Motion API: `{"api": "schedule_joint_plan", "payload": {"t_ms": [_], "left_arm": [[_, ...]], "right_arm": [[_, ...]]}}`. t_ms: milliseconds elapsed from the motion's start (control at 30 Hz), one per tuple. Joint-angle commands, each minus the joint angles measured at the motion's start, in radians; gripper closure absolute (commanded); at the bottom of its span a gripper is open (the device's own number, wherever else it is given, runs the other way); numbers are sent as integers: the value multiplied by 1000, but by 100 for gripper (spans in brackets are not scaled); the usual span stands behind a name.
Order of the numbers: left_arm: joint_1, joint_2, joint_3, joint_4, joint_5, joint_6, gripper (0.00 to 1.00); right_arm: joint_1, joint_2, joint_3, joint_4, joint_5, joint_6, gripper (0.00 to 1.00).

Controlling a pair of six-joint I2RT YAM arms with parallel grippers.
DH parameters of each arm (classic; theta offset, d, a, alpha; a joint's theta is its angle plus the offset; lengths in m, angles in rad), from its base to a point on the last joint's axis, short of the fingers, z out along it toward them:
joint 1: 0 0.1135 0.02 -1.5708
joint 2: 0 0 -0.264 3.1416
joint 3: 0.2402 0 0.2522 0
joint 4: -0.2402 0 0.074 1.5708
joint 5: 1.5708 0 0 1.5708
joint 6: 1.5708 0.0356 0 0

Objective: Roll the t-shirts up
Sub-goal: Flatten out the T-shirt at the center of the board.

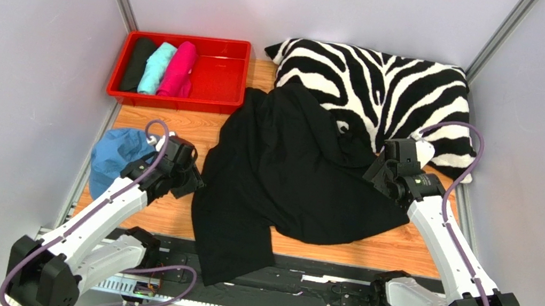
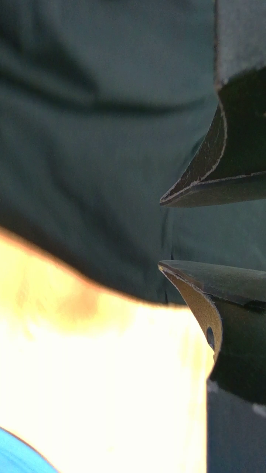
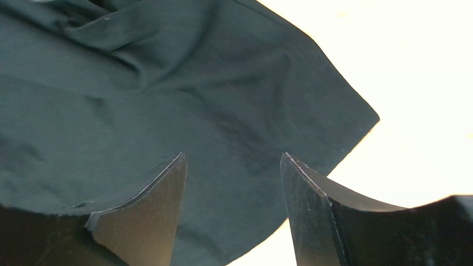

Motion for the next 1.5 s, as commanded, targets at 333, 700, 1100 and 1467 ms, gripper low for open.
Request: {"api": "schedule_joint_plan", "payload": {"t_ms": [333,700,1100,1467], "left_arm": [[1,120,-97,38,-64,-192,61],[1,211,-98,26,-58,-216,61],[-1,326,-43,38,-70,-201,60],[-1,377,75,38,-162,-121,100]], "right_arm": [[-113,-48,-74,60,-65,38,34],[-131,-32,-87,77,-73,39,34],[-151,10,-82,96,-99,29,31],[-157,54,-70,98,-134,17,28]]}}
